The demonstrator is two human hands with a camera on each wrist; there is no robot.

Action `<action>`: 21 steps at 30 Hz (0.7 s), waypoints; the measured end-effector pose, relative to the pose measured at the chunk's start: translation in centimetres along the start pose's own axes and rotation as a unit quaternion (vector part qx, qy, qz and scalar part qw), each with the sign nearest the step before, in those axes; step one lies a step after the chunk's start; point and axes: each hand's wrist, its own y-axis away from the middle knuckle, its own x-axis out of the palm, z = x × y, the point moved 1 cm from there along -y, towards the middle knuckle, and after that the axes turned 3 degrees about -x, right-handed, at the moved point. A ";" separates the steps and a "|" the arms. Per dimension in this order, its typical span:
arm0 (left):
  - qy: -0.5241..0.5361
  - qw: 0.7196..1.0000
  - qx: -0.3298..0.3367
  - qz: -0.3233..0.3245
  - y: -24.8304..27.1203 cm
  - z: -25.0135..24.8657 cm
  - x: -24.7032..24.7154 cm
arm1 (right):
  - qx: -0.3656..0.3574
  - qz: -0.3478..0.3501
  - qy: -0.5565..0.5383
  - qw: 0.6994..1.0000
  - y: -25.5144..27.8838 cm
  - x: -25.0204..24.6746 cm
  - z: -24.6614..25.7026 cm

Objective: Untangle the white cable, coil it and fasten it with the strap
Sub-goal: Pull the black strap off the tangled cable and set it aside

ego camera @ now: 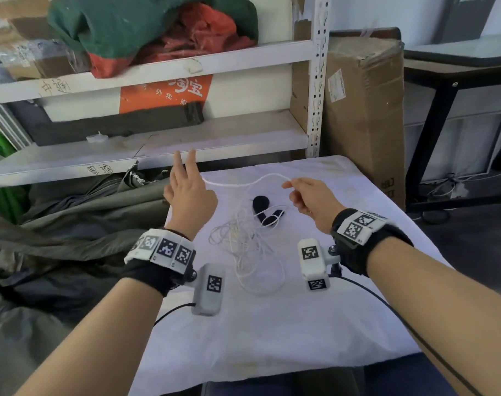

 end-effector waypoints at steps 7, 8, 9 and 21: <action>-0.059 0.994 0.046 0.085 -0.9 -1.8 -0.8 | 0.059 -0.002 -0.080 0.995 -0.1 -0.2 -0.1; -0.054 0.995 0.021 0.081 -1.0 -1.7 -0.6 | 0.068 -0.005 -0.102 0.992 -0.1 -0.3 -0.1; -0.034 0.998 0.007 0.050 -1.0 -1.8 -0.7 | 0.075 -0.009 -0.123 0.989 -0.1 -0.5 -0.1; -0.148 0.965 0.202 0.078 -2.0 -4.7 1.3 | 0.081 0.076 -0.107 0.988 0.5 -0.5 1.2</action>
